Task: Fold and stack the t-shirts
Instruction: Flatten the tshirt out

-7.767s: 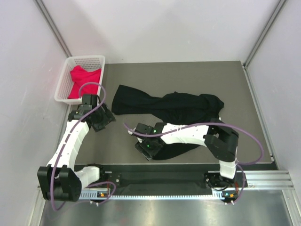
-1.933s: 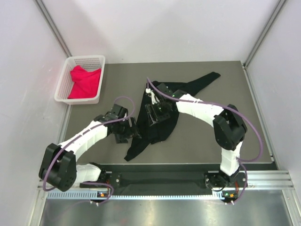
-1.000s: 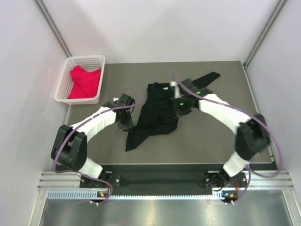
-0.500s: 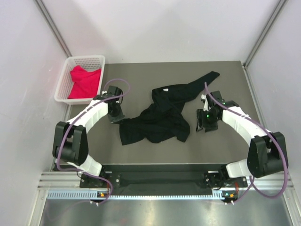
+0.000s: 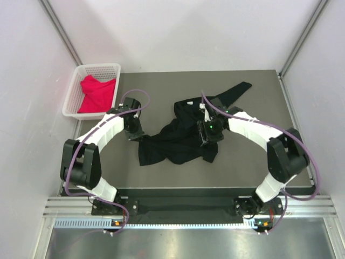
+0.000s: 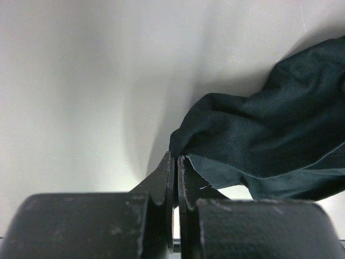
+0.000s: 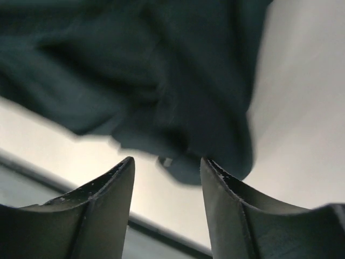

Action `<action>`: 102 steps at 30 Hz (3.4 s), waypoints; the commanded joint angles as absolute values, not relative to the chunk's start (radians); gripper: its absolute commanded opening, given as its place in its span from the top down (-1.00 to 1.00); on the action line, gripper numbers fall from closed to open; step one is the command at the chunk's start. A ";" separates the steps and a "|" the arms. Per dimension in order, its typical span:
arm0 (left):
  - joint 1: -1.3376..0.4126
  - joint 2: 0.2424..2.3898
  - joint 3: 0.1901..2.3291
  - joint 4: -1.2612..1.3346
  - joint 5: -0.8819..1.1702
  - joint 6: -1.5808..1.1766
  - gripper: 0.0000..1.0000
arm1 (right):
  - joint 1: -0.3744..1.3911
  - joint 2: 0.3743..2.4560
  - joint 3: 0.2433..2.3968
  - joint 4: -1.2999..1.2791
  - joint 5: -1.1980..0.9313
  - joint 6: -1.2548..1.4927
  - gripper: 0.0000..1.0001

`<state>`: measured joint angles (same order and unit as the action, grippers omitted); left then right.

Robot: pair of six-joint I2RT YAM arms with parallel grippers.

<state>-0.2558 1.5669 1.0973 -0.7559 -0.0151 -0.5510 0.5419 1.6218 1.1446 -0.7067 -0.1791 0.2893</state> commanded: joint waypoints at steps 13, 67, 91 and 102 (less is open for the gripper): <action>-0.252 1.416 1.117 -0.790 -0.032 -0.535 1.00 | 0.517 1.778 1.273 -0.727 0.117 0.219 0.79; -0.186 1.902 1.500 -0.684 -0.195 -0.408 0.83 | 0.026 1.939 1.581 -0.974 -0.388 0.244 0.80; -0.048 1.592 1.051 -0.752 -0.042 -0.712 -0.08 | 0.186 1.588 1.353 -0.971 -0.253 0.186 0.28; -0.038 1.693 1.022 -0.675 0.063 -0.785 -0.08 | 0.187 1.566 1.270 -0.933 -0.288 0.189 0.27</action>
